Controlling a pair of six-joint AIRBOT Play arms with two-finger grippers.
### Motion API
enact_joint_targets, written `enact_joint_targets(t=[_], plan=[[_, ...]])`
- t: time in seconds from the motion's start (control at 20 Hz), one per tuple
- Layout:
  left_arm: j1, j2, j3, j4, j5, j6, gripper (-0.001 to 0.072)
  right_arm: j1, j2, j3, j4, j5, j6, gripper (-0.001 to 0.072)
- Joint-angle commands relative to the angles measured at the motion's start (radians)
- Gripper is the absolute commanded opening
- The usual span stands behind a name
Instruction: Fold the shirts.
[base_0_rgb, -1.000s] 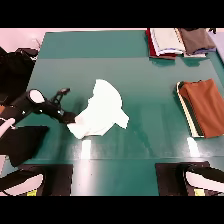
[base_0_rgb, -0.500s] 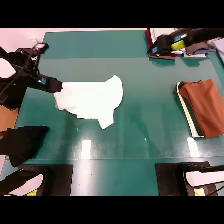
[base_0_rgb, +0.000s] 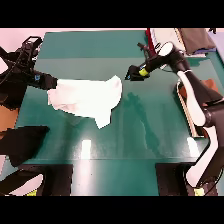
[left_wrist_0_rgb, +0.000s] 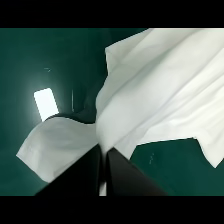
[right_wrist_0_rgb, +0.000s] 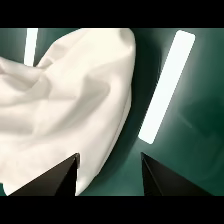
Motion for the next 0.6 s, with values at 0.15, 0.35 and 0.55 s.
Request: enact_joint_targets(t=[0.15, 0.35, 0.55], plan=[[0.000, 0.000, 0.002, -0.005, 0.005, -0.022, 0.0026, 0.058, -0.114, 0.002, 0.048, -0.151, 0.017, 0.0458], [0.000, 0.000, 0.002, -0.023, 0.005, -0.022, 0.0026, 0.098, -0.130, 0.002, 0.056, -0.216, 0.010, 0.0166], [0.000, 0.009, 0.049, -0.016, 0.002, -0.022, 0.0026, 0.095, -0.076, 0.099, 0.042, -0.193, -0.102, 0.0013]])
